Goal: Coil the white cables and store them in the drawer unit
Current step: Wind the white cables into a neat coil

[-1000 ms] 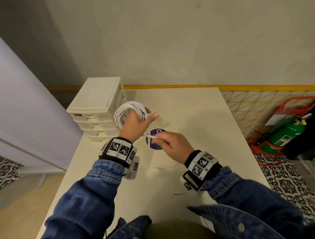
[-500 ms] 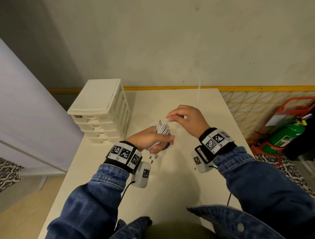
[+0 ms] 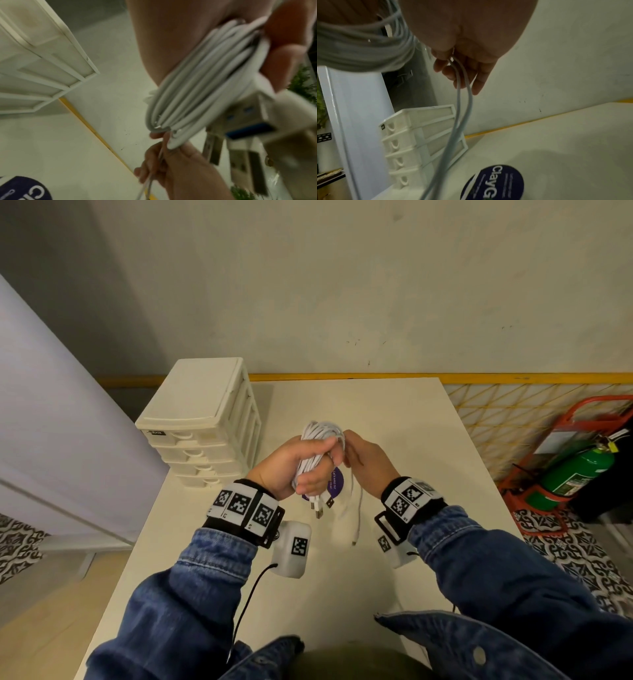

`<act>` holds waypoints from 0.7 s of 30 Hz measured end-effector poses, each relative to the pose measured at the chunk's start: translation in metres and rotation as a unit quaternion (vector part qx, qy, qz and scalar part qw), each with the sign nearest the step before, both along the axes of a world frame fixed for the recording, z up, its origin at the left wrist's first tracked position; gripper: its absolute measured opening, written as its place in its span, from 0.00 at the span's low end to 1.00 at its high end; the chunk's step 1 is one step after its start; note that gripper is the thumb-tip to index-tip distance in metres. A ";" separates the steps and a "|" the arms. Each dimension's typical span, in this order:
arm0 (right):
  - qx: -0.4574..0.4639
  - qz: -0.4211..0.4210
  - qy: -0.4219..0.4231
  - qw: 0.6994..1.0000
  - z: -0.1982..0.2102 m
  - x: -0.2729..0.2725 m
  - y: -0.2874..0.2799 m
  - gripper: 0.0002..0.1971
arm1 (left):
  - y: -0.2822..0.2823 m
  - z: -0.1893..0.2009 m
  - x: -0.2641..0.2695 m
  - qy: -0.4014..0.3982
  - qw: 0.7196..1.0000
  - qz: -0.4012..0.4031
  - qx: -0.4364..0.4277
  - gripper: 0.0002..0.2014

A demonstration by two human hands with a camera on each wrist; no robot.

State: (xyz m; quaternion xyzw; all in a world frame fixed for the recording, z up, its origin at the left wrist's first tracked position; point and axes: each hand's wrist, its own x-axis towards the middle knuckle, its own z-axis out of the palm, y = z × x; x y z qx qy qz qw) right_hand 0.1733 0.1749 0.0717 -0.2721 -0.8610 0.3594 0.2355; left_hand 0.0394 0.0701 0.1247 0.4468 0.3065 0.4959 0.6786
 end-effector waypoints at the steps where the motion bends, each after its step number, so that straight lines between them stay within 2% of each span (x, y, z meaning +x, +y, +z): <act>1: -0.004 -0.006 -0.017 1.000 -0.003 0.000 -0.002 0.10 | 0.000 0.002 0.000 -0.015 1.000 0.001 0.009 0.16; 7: -0.041 0.015 -0.090 0.995 -0.014 -0.005 -0.019 0.04 | 0.007 0.006 0.003 -0.096 0.991 0.073 0.055 0.19; 10: -0.049 0.038 -0.135 0.989 -0.024 -0.008 -0.026 0.12 | 0.010 0.009 0.004 -0.096 0.979 0.169 0.068 0.21; 12: -0.040 0.069 -0.167 0.983 -0.031 -0.008 -0.031 0.19 | 0.012 0.013 0.002 -0.075 0.964 0.242 0.077 0.13; 14: -0.032 0.097 -0.190 0.977 -0.033 -0.008 -0.037 0.21 | 0.015 0.016 -0.003 -0.031 0.938 0.336 0.074 0.06; 17: 0.008 0.121 -0.197 0.973 -0.023 -0.009 -0.045 0.20 | 0.017 0.012 -0.009 0.067 0.884 0.455 0.081 0.07; 21: 0.047 0.129 -0.193 0.972 -0.005 -0.008 -0.050 0.20 | 0.014 -0.001 -0.023 0.171 0.826 0.533 0.065 0.09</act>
